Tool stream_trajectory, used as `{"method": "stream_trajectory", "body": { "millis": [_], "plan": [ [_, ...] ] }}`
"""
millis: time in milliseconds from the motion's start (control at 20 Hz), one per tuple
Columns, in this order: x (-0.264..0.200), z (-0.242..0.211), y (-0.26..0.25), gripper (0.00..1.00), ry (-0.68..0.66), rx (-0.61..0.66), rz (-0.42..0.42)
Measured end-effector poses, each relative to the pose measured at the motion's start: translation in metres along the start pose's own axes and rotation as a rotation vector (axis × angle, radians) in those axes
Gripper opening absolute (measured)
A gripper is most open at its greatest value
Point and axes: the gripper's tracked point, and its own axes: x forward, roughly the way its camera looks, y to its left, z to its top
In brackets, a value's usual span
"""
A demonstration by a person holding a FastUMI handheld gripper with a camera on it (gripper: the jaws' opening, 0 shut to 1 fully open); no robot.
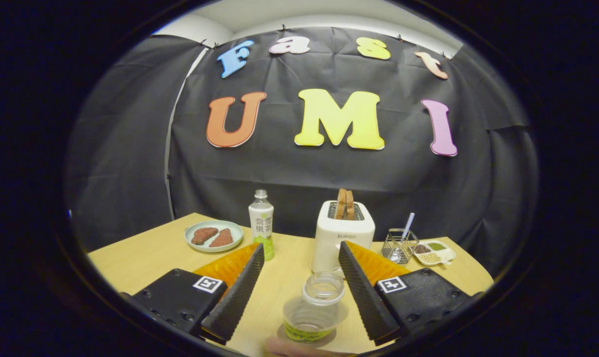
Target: Take the bottle from table, then pour the juice into the cup, finally place the bottle on the coaster
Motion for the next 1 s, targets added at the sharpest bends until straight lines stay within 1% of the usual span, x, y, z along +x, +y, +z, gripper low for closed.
{"method": "stream_trajectory", "body": {
  "millis": [50,150,350,600,1000],
  "plan": [
    [-0.007,0.004,0.001,1.00,-0.005,0.006,0.003],
    [-0.025,0.014,0.003,1.00,-0.022,0.019,0.006],
    [-0.073,0.031,0.003,1.00,-0.032,0.017,-0.020],
    [-0.155,0.054,0.004,1.00,-0.051,0.043,-0.050],
    [-0.282,0.062,-0.009,1.00,-0.090,0.053,-0.101]
  ]
}}
